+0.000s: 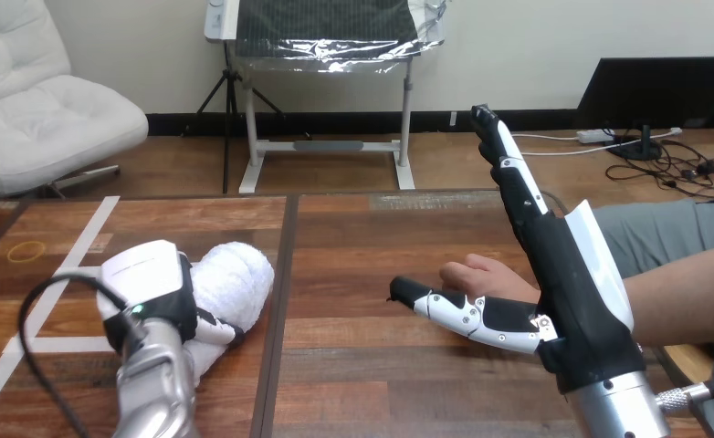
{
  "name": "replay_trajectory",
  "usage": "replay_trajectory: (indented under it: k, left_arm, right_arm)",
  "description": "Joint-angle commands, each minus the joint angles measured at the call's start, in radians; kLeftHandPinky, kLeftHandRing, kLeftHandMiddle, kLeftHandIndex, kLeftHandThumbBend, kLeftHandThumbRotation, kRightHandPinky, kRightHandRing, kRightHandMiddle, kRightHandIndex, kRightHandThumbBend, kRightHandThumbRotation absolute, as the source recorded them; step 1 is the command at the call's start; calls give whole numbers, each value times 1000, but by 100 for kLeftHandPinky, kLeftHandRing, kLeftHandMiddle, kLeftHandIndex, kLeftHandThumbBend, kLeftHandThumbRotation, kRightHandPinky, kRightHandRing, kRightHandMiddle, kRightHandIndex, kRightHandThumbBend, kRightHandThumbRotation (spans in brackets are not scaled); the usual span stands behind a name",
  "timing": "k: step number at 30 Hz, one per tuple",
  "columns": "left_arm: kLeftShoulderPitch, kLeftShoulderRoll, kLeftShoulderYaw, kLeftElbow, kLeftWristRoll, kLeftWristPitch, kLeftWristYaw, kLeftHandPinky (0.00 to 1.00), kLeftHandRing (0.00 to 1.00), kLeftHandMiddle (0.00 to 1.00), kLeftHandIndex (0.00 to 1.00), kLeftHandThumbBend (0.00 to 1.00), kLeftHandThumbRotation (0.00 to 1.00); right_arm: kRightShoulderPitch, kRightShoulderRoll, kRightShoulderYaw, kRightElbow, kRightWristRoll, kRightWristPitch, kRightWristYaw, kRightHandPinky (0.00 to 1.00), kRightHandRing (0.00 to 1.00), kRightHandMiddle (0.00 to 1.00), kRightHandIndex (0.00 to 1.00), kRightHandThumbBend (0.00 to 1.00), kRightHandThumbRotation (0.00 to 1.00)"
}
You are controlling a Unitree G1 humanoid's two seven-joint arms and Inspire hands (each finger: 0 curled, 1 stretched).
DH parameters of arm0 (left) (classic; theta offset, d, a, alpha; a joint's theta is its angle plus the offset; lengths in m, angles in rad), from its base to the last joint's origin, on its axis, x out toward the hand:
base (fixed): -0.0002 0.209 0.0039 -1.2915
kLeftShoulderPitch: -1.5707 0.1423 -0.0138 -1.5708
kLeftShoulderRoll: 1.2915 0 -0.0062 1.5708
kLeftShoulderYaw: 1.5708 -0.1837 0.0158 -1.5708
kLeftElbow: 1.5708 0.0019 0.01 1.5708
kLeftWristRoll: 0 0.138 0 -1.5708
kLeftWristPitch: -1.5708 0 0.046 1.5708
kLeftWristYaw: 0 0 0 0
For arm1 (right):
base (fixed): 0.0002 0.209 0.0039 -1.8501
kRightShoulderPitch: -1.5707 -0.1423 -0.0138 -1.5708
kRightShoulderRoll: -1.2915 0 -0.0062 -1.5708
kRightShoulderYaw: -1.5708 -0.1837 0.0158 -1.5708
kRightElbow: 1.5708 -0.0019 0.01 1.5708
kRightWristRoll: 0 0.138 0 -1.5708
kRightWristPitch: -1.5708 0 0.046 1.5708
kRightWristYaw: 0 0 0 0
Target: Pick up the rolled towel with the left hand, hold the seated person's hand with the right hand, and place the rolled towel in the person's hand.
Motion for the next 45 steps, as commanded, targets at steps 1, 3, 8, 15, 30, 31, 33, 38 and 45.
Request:
replay_trajectory:
  k: [1, 3, 8, 15, 30, 31, 33, 38, 45]
  left_arm:
    - [23, 20, 33, 30, -34, -86, 74, 23, 31, 43, 54, 73, 0]
    - [30, 22, 42, 38, -49, -127, 108, 25, 33, 44, 55, 72, 0]
    - [45, 27, 61, 57, -79, -227, 186, 26, 33, 43, 55, 72, 0]
    - [65, 36, 95, 102, -152, -420, 259, 27, 34, 43, 54, 70, 0]
    - [118, -68, 309, 131, -628, -903, 80, 36, 41, 46, 52, 68, 0]
    - [119, -80, 324, 130, -670, -916, 47, 38, 42, 47, 52, 69, 0]
    - [121, -107, 351, 120, -759, -935, -20, 39, 42, 47, 52, 69, 0]
    - [126, -148, 385, 82, -895, -937, -126, 40, 43, 47, 51, 72, 0]
    - [134, -170, 386, 24, -955, -927, -194, 39, 42, 45, 50, 75, 3]
  right_arm:
    - [-31, 0, -6, -58, 16, -6, -1, 100, 100, 100, 100, 68, 0]
    - [-30, 0, -6, -60, 15, -4, -1, 100, 100, 100, 100, 68, 0]
    - [-29, 0, -6, -62, 12, -1, -1, 100, 100, 100, 100, 68, 0]
    - [-27, 0, -5, -61, 18, -5, -1, 100, 100, 100, 100, 67, 0]
    - [-27, -2, -8, -53, 22, -15, -2, 100, 100, 100, 100, 66, 0]
    - [-27, -2, -9, -52, 22, -15, -2, 100, 100, 100, 100, 66, 0]
    - [-28, -3, -9, -51, 21, -16, -3, 100, 100, 100, 100, 66, 0]
    - [-29, -3, -10, -49, 19, -15, -3, 100, 100, 100, 100, 66, 0]
    - [-29, -2, -11, -54, 19, 1, 0, 100, 100, 100, 100, 66, 0]
